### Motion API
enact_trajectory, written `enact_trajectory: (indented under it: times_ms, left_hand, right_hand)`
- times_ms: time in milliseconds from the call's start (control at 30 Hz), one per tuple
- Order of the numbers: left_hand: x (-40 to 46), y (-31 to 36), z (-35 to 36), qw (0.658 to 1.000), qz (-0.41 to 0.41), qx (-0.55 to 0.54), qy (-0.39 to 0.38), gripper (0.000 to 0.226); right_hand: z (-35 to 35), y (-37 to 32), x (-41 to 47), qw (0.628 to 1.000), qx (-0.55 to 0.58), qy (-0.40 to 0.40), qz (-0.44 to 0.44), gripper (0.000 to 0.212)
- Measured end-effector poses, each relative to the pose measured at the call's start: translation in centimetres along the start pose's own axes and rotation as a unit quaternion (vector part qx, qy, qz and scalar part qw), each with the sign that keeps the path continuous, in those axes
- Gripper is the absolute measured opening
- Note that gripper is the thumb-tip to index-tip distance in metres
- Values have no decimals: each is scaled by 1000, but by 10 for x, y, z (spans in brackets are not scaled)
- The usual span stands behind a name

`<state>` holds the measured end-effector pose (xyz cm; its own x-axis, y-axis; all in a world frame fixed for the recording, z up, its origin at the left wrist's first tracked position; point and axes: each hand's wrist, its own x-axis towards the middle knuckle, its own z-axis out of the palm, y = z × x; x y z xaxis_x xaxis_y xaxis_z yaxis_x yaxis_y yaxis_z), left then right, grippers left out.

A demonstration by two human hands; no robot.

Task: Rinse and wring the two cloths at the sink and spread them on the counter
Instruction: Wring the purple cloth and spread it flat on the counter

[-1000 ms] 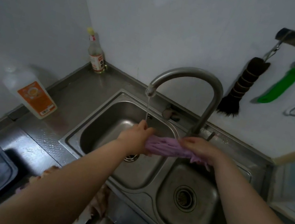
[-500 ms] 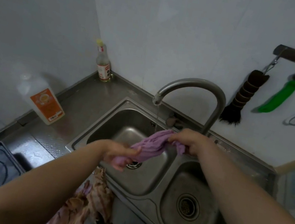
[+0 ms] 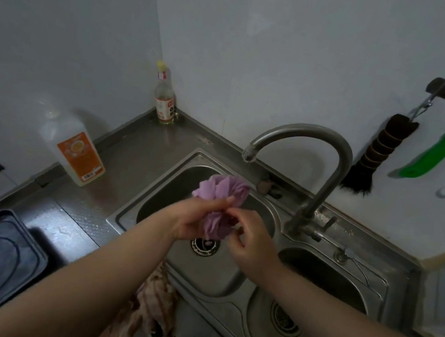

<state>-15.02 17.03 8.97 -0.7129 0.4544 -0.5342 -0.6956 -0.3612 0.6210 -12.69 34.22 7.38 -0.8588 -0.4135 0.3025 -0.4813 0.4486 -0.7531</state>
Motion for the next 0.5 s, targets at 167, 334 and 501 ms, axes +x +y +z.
enact_trajectory:
  times_ms: [167, 334, 501]
  left_hand:
    - [-10, 33, 9, 992, 44, 114, 31, 29]
    - [-29, 46, 24, 930, -71, 360, -23, 23]
    - [-16, 53, 37, 644, -80, 755, 95, 53]
  right_hand:
    - [-10, 5, 5, 985, -37, 109, -131, 47]
    - [-32, 18, 47, 901, -355, -22, -249, 104]
    - [-26, 1, 65, 920, -341, -193, -14, 80]
